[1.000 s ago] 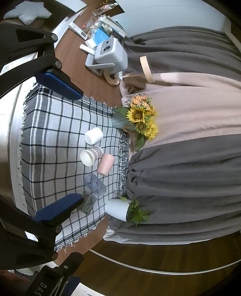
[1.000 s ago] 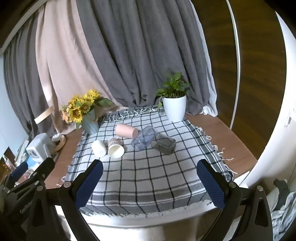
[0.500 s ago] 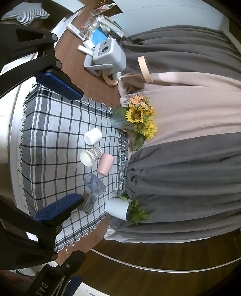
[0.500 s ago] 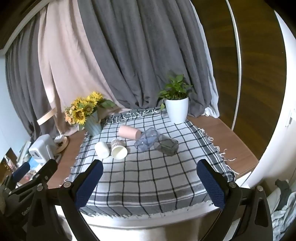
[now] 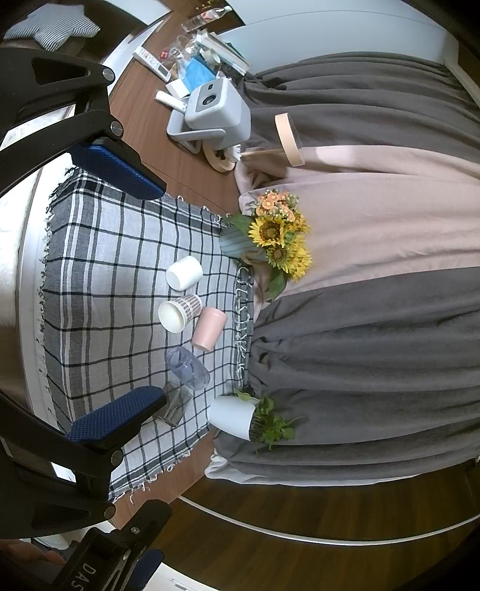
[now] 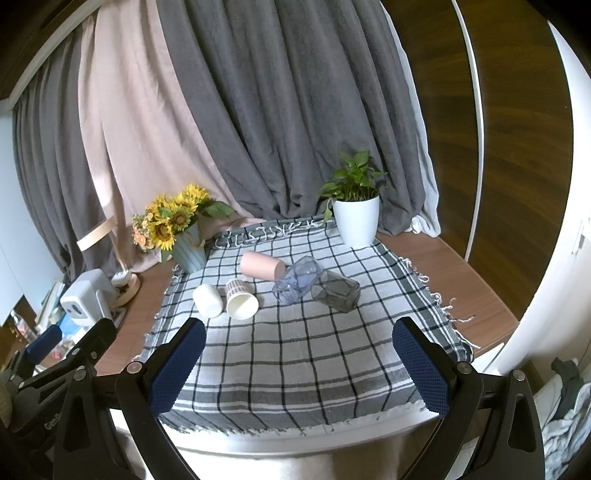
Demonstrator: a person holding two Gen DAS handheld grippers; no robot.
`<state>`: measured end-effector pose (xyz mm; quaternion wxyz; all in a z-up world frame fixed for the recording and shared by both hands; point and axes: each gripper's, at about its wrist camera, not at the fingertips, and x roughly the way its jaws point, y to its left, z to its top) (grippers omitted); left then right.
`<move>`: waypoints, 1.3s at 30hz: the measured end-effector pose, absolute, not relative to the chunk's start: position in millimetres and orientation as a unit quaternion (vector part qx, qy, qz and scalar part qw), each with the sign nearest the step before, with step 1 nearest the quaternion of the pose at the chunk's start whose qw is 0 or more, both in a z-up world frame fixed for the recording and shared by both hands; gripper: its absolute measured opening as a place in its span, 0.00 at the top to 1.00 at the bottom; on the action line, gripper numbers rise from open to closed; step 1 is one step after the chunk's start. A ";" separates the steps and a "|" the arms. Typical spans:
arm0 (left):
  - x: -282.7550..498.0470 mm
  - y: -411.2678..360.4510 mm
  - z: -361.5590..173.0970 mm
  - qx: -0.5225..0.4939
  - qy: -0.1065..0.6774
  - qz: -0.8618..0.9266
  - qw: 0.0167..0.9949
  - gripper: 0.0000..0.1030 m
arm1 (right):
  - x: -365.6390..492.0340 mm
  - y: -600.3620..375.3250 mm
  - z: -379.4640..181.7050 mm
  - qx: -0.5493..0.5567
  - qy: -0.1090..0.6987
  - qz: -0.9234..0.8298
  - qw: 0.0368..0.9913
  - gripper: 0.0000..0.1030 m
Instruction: Flip cup upside down
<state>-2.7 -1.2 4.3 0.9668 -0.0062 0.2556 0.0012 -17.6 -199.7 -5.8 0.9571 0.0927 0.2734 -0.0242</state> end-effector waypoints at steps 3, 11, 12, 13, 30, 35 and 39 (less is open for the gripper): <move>-4.9 -0.3 7.3 -0.007 0.256 0.001 0.967 0.00 | -17.8 -200.8 -6.1 0.092 0.273 -0.024 0.957 0.01; -6.0 1.1 10.4 -0.007 0.257 0.000 0.966 0.00 | -18.3 -201.6 -6.8 0.094 0.273 -0.024 0.957 0.01; -5.8 1.2 10.0 -0.007 0.257 0.000 0.967 0.00 | -18.5 -201.6 -6.9 0.093 0.273 -0.024 0.957 0.01; -6.6 1.3 11.3 -0.007 0.256 0.000 0.967 0.00 | -18.7 -201.7 -7.1 0.093 0.273 -0.024 0.957 0.01; -5.8 0.5 10.3 -0.007 0.257 -0.001 0.966 0.00 | -19.4 -204.1 -7.7 0.094 0.271 -0.024 0.958 0.01; -5.8 -0.5 10.7 -0.006 0.257 -0.001 0.966 0.00 | -19.1 -203.9 -7.5 0.094 0.271 -0.024 0.958 0.01; -6.1 -0.5 10.4 -0.007 0.256 -0.001 0.967 0.00 | -19.7 -203.4 -7.6 0.095 0.270 -0.024 0.958 0.01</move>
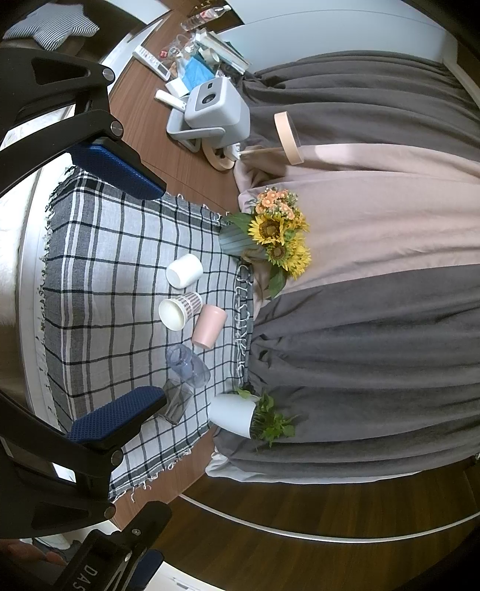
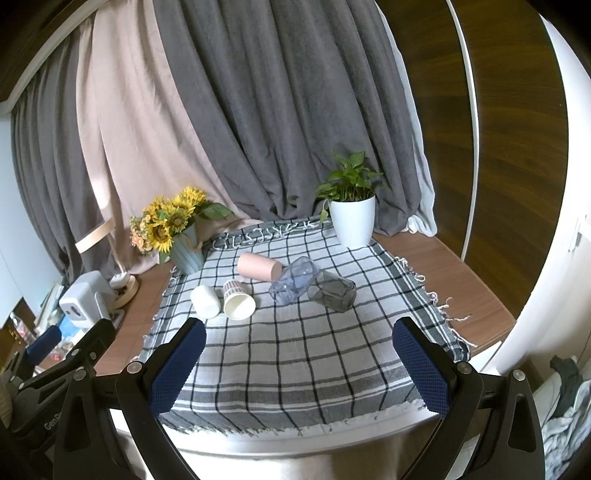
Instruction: Flip cup upside down
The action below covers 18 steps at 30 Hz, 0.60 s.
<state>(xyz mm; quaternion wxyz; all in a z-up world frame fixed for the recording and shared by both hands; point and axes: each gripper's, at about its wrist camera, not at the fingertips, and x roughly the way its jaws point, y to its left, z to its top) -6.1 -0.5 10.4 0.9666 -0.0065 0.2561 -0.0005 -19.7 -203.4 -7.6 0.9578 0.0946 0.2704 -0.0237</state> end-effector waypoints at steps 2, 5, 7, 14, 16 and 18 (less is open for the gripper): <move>-6.4 -0.9 11.1 -0.007 0.256 -0.001 0.967 0.00 | -19.5 -203.7 -7.9 0.095 0.271 -0.023 0.958 0.01; -6.3 -0.5 10.2 -0.006 0.256 -0.002 0.967 0.00 | -19.3 -203.4 -8.4 0.095 0.271 -0.024 0.958 0.01; -6.4 -1.0 10.8 -0.006 0.256 -0.001 0.967 0.00 | -19.3 -203.0 -8.4 0.095 0.270 -0.024 0.958 0.01; -5.8 -2.3 11.0 -0.007 0.257 -0.003 0.966 0.00 | -18.6 -202.7 -9.1 0.095 0.271 -0.024 0.958 0.01; -4.1 -4.5 10.7 -0.006 0.258 -0.003 0.966 0.00 | -18.5 -202.4 -9.7 0.095 0.271 -0.024 0.958 0.01; -1.8 -5.7 10.0 -0.006 0.260 -0.004 0.966 0.00 | -18.2 -202.7 -9.2 0.096 0.273 -0.025 0.957 0.01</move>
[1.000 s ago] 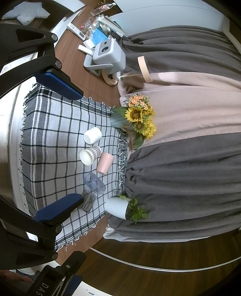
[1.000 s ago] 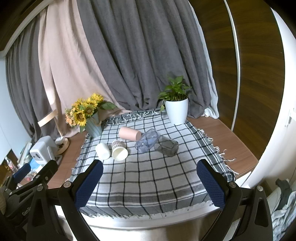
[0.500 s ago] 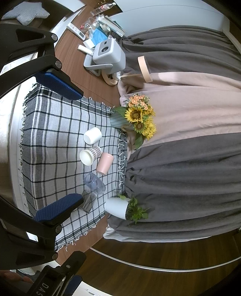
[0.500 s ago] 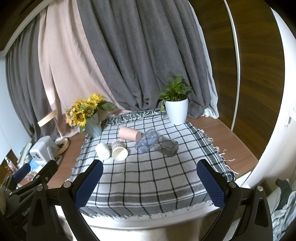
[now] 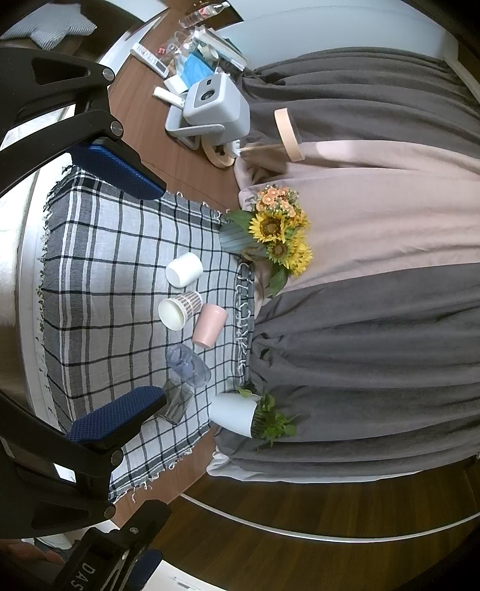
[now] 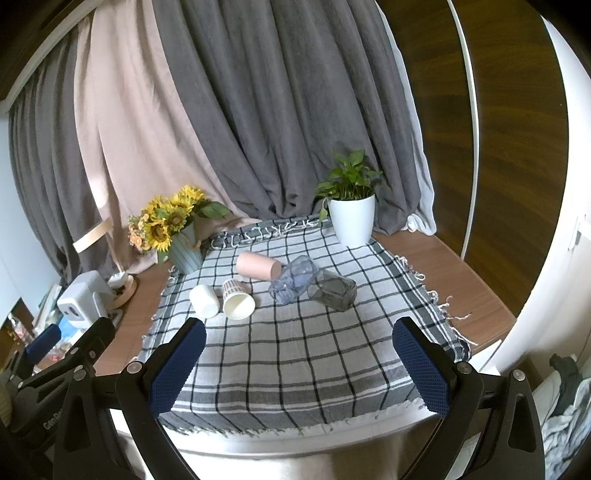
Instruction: Flip cup upside down
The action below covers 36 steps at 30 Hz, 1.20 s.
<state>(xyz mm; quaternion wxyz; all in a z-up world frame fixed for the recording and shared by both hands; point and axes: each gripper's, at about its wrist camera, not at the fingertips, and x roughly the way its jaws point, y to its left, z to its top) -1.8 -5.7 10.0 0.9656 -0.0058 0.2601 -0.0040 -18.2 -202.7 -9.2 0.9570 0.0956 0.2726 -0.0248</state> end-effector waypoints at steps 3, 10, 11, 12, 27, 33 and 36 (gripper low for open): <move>3.7 -8.4 8.1 -0.004 0.264 -0.007 0.964 0.00 | -17.1 -205.5 -9.7 0.098 0.275 -0.028 0.956 0.01; 17.1 -7.0 3.0 -0.002 0.267 -0.010 0.964 0.00 | -8.7 -209.3 -12.9 0.100 0.280 -0.032 0.954 0.01; 18.2 -6.1 2.7 -0.003 0.266 -0.010 0.964 0.00 | -8.9 -209.2 -12.9 0.100 0.280 -0.032 0.954 0.01; 19.8 -5.7 2.3 -0.004 0.267 -0.010 0.964 0.00 | -7.7 -206.9 -13.6 0.100 0.280 -0.032 0.954 0.01; 35.3 -5.8 -2.9 0.005 0.278 -0.008 0.961 0.00 | 12.6 -200.3 -17.9 0.095 0.287 -0.029 0.953 0.01; 63.7 -25.1 -35.8 -0.002 0.339 -0.001 0.941 0.00 | 34.3 -214.0 -34.3 0.094 0.330 -0.033 0.939 0.01; 82.0 -40.4 -60.6 0.002 0.373 0.014 0.928 0.00 | 65.1 -232.2 -56.4 0.091 0.384 -0.036 0.918 0.01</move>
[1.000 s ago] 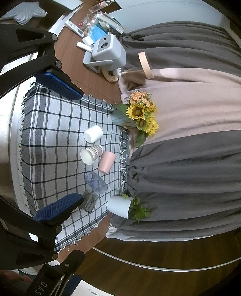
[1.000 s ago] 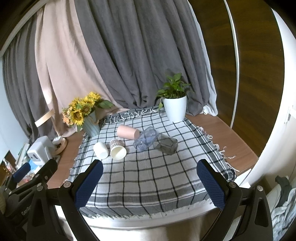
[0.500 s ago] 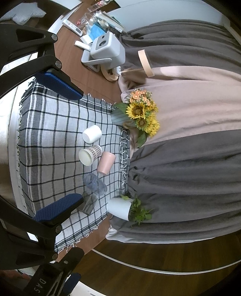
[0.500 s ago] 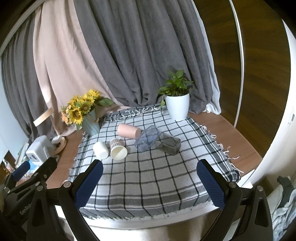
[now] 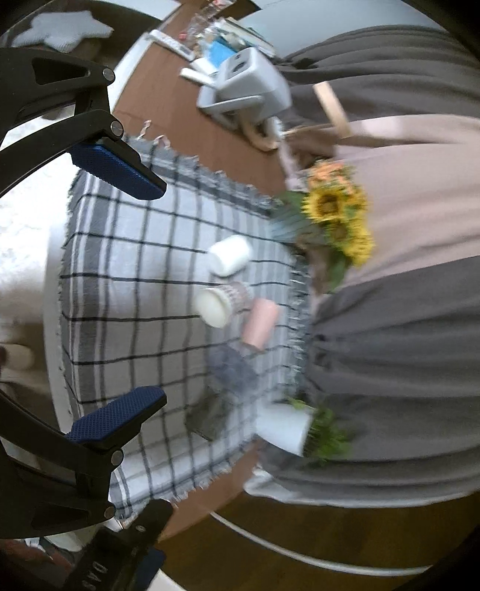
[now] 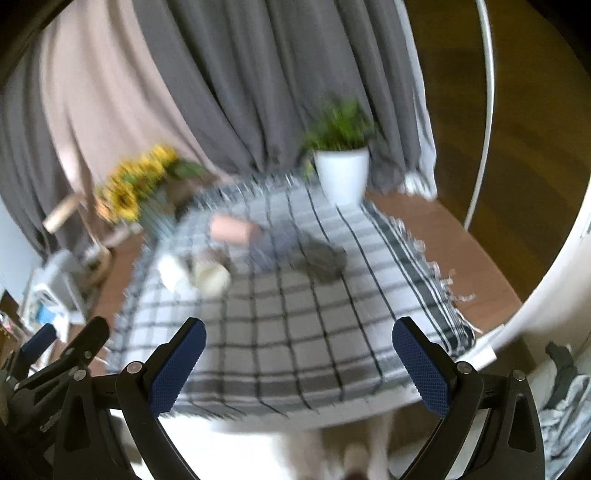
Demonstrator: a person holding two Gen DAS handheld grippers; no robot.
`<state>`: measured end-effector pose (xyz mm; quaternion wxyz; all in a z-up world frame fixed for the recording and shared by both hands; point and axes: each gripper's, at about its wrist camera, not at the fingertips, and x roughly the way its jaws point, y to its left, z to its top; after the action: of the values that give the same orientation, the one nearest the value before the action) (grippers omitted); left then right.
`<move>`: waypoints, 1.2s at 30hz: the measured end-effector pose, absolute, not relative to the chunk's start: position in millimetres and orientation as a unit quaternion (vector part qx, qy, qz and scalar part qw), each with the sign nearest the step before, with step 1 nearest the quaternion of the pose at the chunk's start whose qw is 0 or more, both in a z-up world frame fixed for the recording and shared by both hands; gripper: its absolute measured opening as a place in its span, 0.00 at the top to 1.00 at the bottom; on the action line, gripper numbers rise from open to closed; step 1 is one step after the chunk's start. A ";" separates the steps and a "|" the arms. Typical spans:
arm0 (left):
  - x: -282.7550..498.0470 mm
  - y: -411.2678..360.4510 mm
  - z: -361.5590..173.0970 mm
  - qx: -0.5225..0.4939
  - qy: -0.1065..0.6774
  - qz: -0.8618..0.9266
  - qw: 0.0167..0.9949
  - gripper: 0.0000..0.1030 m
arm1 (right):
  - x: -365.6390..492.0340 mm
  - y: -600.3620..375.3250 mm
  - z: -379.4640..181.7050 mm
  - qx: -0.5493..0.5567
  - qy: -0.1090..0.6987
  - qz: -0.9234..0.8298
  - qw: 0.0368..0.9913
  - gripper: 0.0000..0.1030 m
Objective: Flip cup upside down
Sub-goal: 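Move the right tool toward the grey glass tumbler and grasp it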
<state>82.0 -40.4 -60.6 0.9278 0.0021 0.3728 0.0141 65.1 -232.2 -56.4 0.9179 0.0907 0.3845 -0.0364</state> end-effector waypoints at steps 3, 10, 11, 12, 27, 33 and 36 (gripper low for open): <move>105.2 -60.7 -89.7 0.012 0.408 0.035 0.912 0.00 | 95.6 -248.8 -79.6 0.080 0.424 -0.024 0.902 0.01; 152.3 -99.1 -132.1 -0.020 0.470 0.078 0.879 0.00 | 174.1 -278.9 -121.4 0.023 0.474 0.029 0.880 0.01; 159.7 -103.7 -137.4 -0.025 0.476 0.087 0.874 0.00 | 183.1 -281.6 -125.4 0.017 0.479 0.039 0.877 0.01; 164.6 -107.8 -142.0 -0.029 0.482 0.098 0.870 0.00 | 193.5 -284.6 -129.7 0.011 0.486 0.049 0.873 0.01; 226.9 -122.0 -193.8 -0.058 0.527 0.216 0.820 0.00 | 319.6 -281.6 -197.4 -0.072 0.550 0.150 0.818 0.02; 244.5 -121.7 -203.8 -0.069 0.531 0.233 0.811 0.00 | 346.4 -277.3 -222.3 -0.081 0.569 0.163 0.802 0.06; 248.9 -123.5 -206.3 -0.065 0.533 0.234 0.810 0.00 | 354.1 -276.5 -228.2 -0.079 0.570 0.171 0.800 0.09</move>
<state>248.9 -123.5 -206.3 0.8102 -0.0647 0.5335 0.2341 354.1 -276.5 -228.2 0.7998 -0.0790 0.5699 0.1711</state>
